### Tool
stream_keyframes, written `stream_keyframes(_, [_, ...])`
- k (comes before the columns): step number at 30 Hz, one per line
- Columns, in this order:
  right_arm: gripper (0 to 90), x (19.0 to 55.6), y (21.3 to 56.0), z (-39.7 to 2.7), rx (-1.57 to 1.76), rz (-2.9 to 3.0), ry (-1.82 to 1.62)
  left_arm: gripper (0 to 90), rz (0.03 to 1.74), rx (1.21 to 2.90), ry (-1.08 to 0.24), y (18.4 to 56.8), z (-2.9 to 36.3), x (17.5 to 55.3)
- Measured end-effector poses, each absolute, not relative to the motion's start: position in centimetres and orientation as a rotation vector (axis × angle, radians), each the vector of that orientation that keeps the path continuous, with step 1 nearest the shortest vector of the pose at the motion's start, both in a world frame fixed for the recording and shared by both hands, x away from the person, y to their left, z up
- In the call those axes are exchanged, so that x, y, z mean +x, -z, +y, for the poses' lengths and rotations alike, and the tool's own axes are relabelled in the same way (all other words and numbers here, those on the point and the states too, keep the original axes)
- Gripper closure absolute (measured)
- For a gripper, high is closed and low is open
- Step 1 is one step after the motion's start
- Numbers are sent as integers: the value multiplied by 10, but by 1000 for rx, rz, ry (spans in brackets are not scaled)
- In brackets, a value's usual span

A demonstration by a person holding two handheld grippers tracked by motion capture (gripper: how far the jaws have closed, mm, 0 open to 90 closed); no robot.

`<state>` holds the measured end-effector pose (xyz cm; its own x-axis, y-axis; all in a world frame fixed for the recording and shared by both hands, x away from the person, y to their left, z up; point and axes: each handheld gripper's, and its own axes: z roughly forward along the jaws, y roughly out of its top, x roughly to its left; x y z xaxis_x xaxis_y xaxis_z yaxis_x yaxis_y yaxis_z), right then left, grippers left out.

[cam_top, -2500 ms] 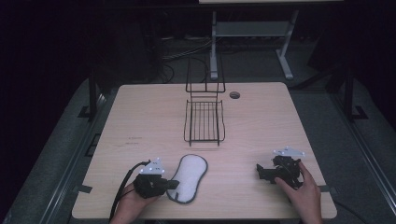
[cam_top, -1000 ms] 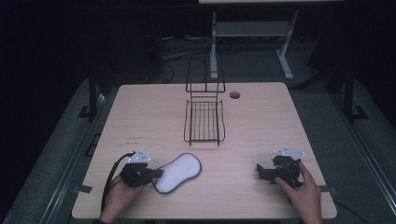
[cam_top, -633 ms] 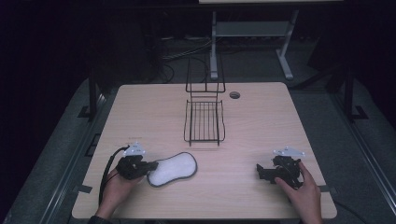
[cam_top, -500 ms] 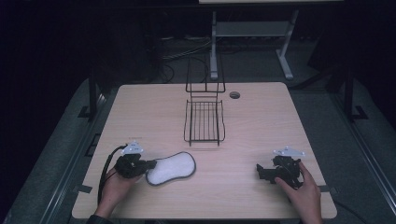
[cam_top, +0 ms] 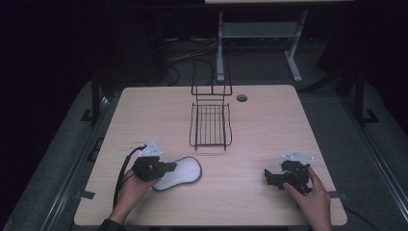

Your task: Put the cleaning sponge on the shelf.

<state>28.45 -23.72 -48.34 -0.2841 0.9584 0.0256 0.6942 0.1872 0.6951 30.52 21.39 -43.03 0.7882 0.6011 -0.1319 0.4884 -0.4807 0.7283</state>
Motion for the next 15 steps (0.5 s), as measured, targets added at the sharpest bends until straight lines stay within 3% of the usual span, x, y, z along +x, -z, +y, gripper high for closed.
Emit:
stream_keyframes(7, [0, 284, 483, -237, 1548, 2052, -853, 895, 821, 2168, -171, 433, 215, 318])
stream_keyframes(11, [0, 284, 483, -237, 1548, 2052, -853, 774, 810, 2176, -193, 433, 218, 320])
stream_keyframes(15, [0, 284, 483, -237, 1548, 2052, -853, 587, 802, 2180, -179, 433, 218, 323])
